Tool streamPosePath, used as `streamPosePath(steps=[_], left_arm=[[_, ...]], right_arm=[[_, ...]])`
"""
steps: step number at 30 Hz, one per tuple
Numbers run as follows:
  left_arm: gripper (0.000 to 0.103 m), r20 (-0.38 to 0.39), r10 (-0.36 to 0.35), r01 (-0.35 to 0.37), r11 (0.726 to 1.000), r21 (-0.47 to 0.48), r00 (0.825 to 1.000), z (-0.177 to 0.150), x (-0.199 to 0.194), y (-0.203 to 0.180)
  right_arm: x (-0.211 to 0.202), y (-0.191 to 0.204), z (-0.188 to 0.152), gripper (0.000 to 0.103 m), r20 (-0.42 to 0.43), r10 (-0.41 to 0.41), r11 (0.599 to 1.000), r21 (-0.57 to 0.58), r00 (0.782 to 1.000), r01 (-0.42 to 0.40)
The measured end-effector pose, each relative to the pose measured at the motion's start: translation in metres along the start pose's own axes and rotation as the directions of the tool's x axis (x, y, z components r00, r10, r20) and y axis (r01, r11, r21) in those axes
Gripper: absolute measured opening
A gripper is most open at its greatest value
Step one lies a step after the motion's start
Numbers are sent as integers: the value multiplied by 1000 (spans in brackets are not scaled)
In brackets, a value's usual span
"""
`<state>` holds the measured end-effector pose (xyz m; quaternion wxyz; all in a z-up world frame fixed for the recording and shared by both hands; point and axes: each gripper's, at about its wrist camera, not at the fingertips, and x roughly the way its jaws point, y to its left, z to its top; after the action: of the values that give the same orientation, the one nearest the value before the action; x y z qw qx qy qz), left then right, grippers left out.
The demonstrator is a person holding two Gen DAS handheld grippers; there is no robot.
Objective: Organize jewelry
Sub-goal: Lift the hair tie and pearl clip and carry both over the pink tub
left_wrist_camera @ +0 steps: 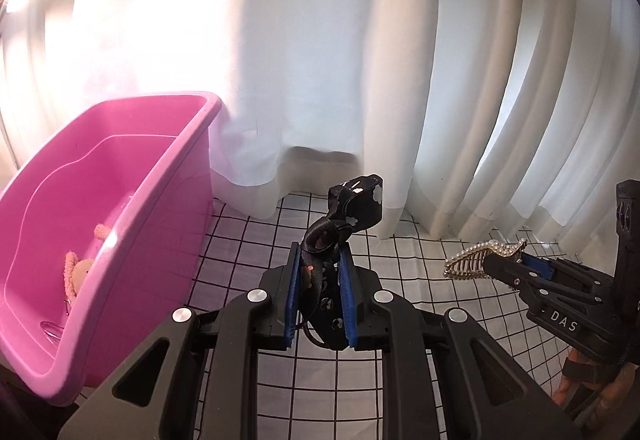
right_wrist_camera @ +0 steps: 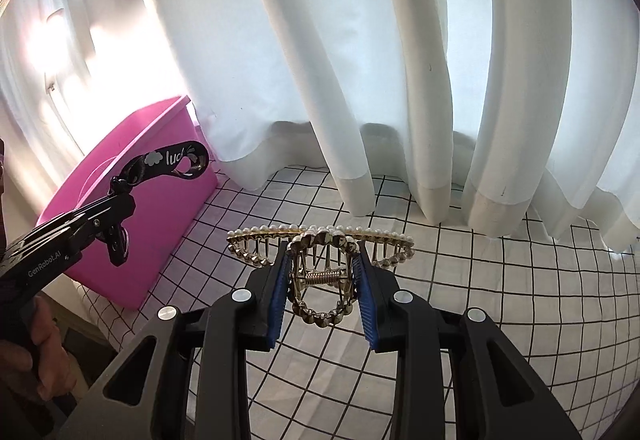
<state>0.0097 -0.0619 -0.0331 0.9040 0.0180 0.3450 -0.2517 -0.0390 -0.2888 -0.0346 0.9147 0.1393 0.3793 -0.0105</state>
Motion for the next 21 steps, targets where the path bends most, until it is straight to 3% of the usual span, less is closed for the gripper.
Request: streamPosePath(steps=[10, 16, 21], left_arm=[[18, 116, 86, -80, 995, -59, 989, 24, -72, 43], [18, 143, 199, -183, 976, -121, 969, 33, -96, 92], [18, 146, 299, -276, 948, -161, 943, 35, -105, 136]], right_arm=[[-28, 69, 41, 30, 80, 125, 984, -141, 989, -113], [-22, 133, 69, 30, 83, 241, 946, -242, 967, -215], [6, 187, 84, 30, 40, 318, 910, -292, 947, -293]])
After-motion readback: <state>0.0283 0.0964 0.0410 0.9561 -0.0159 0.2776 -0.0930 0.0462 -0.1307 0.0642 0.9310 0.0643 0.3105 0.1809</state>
